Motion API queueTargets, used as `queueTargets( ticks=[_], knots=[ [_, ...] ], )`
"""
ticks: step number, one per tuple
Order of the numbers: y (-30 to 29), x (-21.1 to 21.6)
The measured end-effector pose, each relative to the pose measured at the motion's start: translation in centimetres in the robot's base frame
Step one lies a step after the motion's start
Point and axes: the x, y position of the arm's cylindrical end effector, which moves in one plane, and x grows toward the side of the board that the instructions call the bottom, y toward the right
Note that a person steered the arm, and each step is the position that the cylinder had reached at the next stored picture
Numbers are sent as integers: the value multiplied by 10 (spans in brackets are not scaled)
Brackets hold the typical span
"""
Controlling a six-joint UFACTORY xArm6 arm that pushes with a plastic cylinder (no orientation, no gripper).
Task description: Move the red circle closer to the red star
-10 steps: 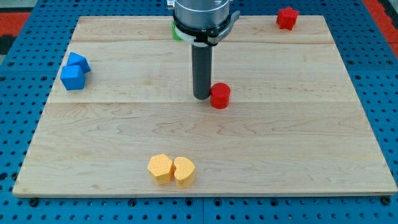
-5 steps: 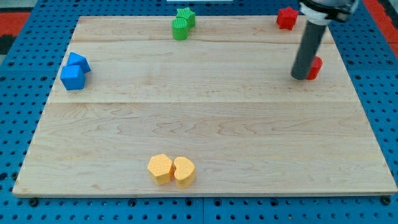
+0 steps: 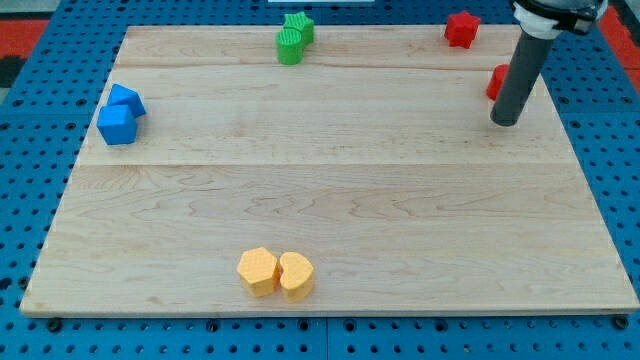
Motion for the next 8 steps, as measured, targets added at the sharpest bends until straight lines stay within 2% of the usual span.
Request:
queueTargets(
  ticks=[2,4,5,6,7,8],
  knots=[
    [56,-49],
    [-53,-59],
    [-52,-59],
    [-46,-88],
    [-27,-113],
    [83,-112]
  ],
)
